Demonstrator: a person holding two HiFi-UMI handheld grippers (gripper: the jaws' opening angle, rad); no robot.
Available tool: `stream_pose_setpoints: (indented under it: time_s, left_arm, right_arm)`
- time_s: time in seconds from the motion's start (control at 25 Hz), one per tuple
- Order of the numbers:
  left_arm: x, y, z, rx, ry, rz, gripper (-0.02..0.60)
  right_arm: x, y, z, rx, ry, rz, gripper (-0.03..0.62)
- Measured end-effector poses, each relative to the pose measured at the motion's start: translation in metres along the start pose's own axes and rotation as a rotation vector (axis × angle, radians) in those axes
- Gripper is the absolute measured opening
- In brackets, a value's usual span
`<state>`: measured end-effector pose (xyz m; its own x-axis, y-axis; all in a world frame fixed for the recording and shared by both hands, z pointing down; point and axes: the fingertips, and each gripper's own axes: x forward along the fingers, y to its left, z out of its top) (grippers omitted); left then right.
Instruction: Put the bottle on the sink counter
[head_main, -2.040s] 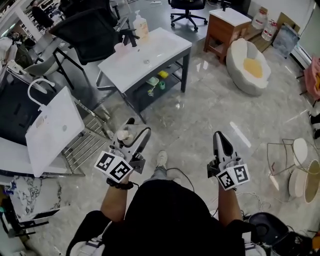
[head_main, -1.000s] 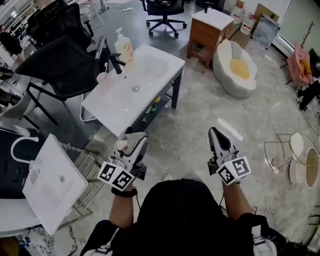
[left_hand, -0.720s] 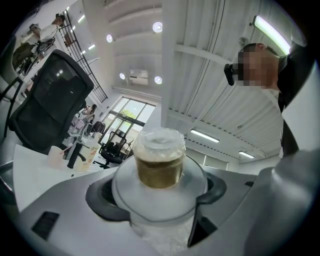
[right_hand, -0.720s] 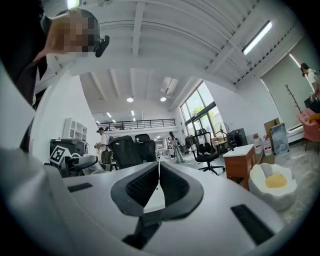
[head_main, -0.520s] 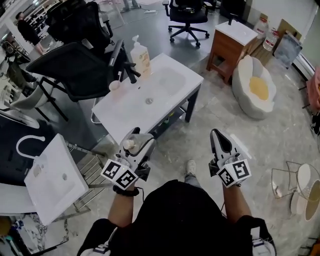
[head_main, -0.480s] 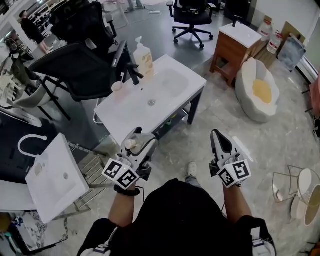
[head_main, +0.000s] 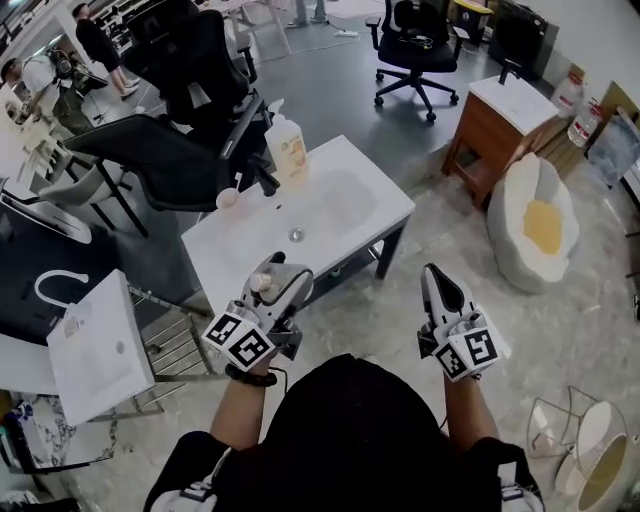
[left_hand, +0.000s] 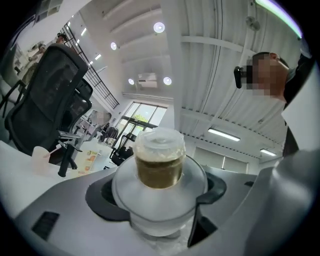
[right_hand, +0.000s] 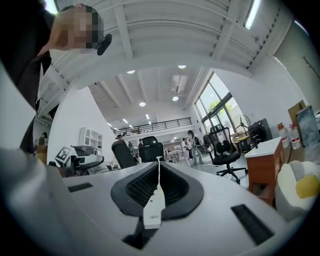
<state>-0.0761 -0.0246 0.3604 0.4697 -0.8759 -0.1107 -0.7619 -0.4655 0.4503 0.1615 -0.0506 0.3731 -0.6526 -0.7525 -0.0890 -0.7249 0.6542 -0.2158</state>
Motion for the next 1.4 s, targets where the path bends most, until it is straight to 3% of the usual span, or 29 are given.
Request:
stream_pose_setpoints:
  time_s: [0.2, 0.48, 0.92, 1.16, 1.4]
  left_arm:
    - [0.044, -0.007, -0.014, 0.001, -0.012, 0.018, 0.354]
    - [0.085, -0.004, -0.036, 0.027, 0.062, 0.008, 0.354]
    - [0.180, 0.061, -0.049, 0.002, 0.085, -0.007, 0.354]
    - [0.224, 0.105, -0.042, 0.039, 0.090, 0.020, 0.354]
    - [0.255, 0.150, -0.048, 0.040, 0.120, 0.055, 0.354]
  right_arm:
    - [-0.009, -0.056, -0.004, -0.009, 0.046, -0.036, 0.032]
    - [-0.008, -0.102, -0.013, 0.046, 0.051, -0.111, 0.032]
    - [0.049, -0.157, 0.007, -0.044, 0.068, -0.179, 0.032]
    - [0.121, -0.173, 0.007, -0.060, 0.082, -0.124, 0.032]
    - [0.193, -0.181, -0.020, -0.058, 0.187, -0.053, 0.032]
